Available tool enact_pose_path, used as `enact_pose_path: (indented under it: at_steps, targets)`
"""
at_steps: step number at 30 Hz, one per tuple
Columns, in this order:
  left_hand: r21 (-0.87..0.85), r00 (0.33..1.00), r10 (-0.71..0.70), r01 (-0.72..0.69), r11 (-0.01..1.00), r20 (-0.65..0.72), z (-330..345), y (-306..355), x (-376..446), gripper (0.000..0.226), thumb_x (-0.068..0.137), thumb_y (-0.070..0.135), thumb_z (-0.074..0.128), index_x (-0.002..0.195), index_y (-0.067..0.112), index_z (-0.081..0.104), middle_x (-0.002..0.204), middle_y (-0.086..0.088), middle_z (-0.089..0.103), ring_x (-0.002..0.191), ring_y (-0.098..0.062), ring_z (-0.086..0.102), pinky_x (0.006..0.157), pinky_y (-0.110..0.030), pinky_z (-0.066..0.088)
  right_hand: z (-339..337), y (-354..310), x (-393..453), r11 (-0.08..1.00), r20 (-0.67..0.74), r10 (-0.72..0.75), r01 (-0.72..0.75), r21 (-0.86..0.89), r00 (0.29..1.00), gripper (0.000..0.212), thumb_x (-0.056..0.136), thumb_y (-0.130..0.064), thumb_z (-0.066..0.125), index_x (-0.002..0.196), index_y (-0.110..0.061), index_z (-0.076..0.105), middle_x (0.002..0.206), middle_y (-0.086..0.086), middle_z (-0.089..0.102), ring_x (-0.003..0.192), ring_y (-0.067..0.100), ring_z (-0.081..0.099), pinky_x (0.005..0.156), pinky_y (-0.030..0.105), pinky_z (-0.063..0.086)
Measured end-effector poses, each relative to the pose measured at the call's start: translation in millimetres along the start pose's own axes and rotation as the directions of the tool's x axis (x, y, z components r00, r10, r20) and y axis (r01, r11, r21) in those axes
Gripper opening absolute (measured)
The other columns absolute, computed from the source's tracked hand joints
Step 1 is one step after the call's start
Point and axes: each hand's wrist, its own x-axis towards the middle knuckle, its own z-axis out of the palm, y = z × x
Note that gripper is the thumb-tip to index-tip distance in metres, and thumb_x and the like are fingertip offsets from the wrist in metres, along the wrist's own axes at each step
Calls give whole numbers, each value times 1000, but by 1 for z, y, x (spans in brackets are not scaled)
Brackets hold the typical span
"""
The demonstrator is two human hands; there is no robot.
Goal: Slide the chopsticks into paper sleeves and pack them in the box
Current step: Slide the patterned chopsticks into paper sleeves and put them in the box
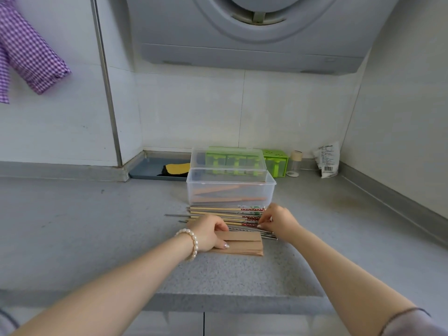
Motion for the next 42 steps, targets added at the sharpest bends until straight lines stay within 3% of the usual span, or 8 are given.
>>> enact_pose_path:
  at_steps: [5, 8, 14, 20, 25, 29, 35, 42]
  targets:
    - [6, 999, 9, -9, 1000, -38, -9, 3, 2, 44, 70, 30, 79, 111, 28, 63, 113, 11, 60, 104, -10, 55, 92, -27, 45, -4, -4, -1, 999, 12, 30, -30, 33, 999, 10, 88, -18, 59, 89, -9, 65, 100, 9, 63, 86, 21, 55, 75, 27, 43]
    - [-67, 999, 51, -52, 996, -18, -20, 5, 2, 35, 79, 26, 71, 112, 21, 63, 114, 5, 62, 103, -11, 57, 94, -27, 45, -24, -10, -5, 957, 7, 71, -70, 282, 997, 9, 91, -10, 55, 82, -10, 58, 78, 6, 68, 66, 15, 59, 70, 28, 49]
    - [-358, 997, 37, -10, 934, 69, -47, 17, -6, 17, 97, 19, 44, 102, 11, 58, 90, -2, 69, 78, -12, 66, 68, -21, 54, -66, -19, -27, 508, -4, 74, -34, 861, 997, 27, 95, 4, 39, 107, -12, 57, 63, 9, 58, 42, 18, 49, 45, 28, 40]
    - [-739, 966, 41, 167, 653, 254, -61, 20, -15, 8, 94, 5, 47, 98, 5, 54, 81, -12, 72, 68, -20, 69, 64, -33, 57, -85, -35, -42, 400, 2, -45, 16, 917, 999, 31, 97, 2, 33, 100, -7, 62, 78, 10, 66, 56, 23, 66, 55, 28, 51]
    - [-752, 944, 72, 209, 626, 323, -64, 23, -24, 15, 93, -3, 43, 102, 6, 51, 83, -15, 70, 68, -21, 69, 61, -32, 57, -92, -43, -46, 501, -108, -80, 134, 855, 991, 27, 88, 10, 47, 102, -10, 60, 108, 6, 69, 93, 25, 70, 87, 31, 54]
    - [-719, 929, 113, 192, 668, 354, -59, 26, -26, 26, 92, -7, 41, 108, 11, 49, 82, -14, 68, 62, -18, 65, 60, -31, 57, -92, -64, -50, 571, -214, -62, 210, 793, 975, 30, 72, 9, 71, 90, -10, 56, 96, 6, 71, 81, 10, 71, 71, 22, 57]
    - [-684, 895, 203, 142, 716, 398, -57, 31, -28, 29, 92, -8, 40, 116, 7, 46, 77, -10, 68, 59, -16, 63, 60, -30, 54, -78, -81, -44, 746, -313, 23, 192, 638, 949, 35, 63, -7, 83, 81, -21, 56, 86, 5, 72, 79, 23, 70, 71, 38, 58]
    - [-685, 894, 218, 126, 717, 392, -61, 25, -31, 26, 91, -9, 40, 105, 11, 50, 74, -8, 67, 57, -15, 62, 59, -29, 52, -77, -85, -44, 689, -242, 56, 138, 712, 969, 30, 66, 3, 79, 81, -14, 59, 87, 9, 69, 71, 15, 67, 63, 27, 58]
